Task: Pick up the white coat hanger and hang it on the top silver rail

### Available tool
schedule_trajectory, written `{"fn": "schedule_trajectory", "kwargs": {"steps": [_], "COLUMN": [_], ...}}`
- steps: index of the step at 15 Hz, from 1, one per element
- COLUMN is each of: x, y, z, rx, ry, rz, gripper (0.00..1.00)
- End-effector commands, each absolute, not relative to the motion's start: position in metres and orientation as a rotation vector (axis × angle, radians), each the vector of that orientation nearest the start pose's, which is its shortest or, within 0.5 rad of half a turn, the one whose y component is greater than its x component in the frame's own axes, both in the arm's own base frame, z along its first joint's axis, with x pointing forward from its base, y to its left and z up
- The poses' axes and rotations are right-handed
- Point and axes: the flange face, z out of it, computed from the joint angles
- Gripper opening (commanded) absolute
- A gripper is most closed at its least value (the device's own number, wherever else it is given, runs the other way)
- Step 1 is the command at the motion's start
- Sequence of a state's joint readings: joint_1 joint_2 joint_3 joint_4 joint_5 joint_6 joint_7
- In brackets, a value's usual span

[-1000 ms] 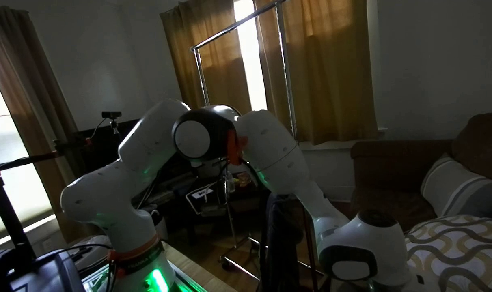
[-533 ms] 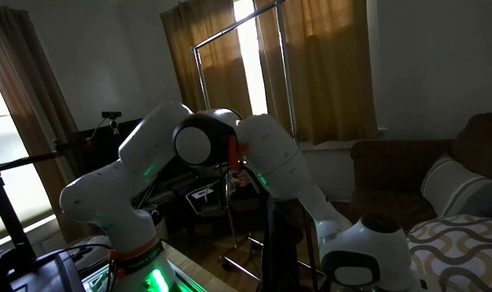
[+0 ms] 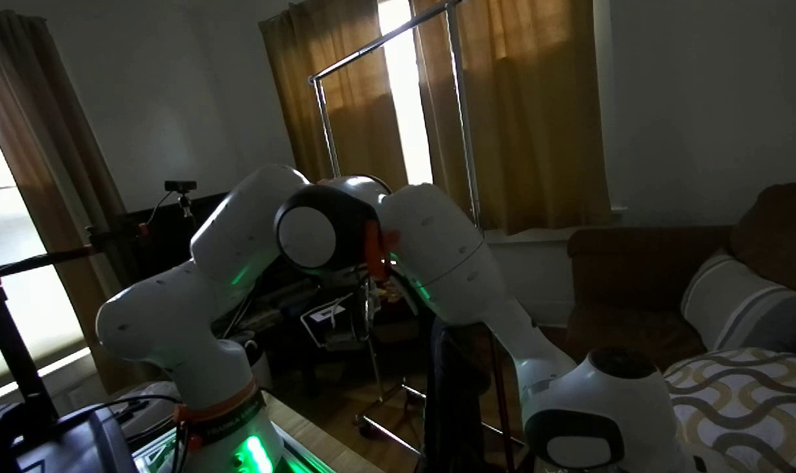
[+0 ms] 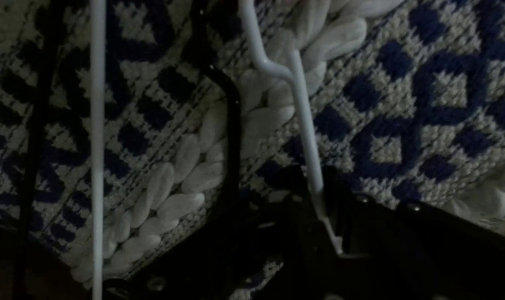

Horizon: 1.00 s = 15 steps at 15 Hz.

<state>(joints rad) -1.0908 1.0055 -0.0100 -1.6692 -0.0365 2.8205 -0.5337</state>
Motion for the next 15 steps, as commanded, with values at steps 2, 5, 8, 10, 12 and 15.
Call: {"fn": "schedule_trajectory", "kwargs": {"steps": [2,5,8,10,12,15], "x": [0.294,0.296,0.301,0.306,0.311,0.324], "y": [-0.588,-0.579,-0.557,-0.541,-0.523,-0.486], "z": [0.061,0.087,0.121,0.143,0.165,0.198], "rx": [-3.198,-3.211,-3.220,-3.225,-3.226,-3.218], "ry": [0.833,0.794,0.724,0.668,0.593,0.445], "rz": [-0.196,-0.218,-0.225,-0.239,-0.254,-0.293], "gripper": [0.04,0.04,0.04,0.04,0.04,0.04]}}
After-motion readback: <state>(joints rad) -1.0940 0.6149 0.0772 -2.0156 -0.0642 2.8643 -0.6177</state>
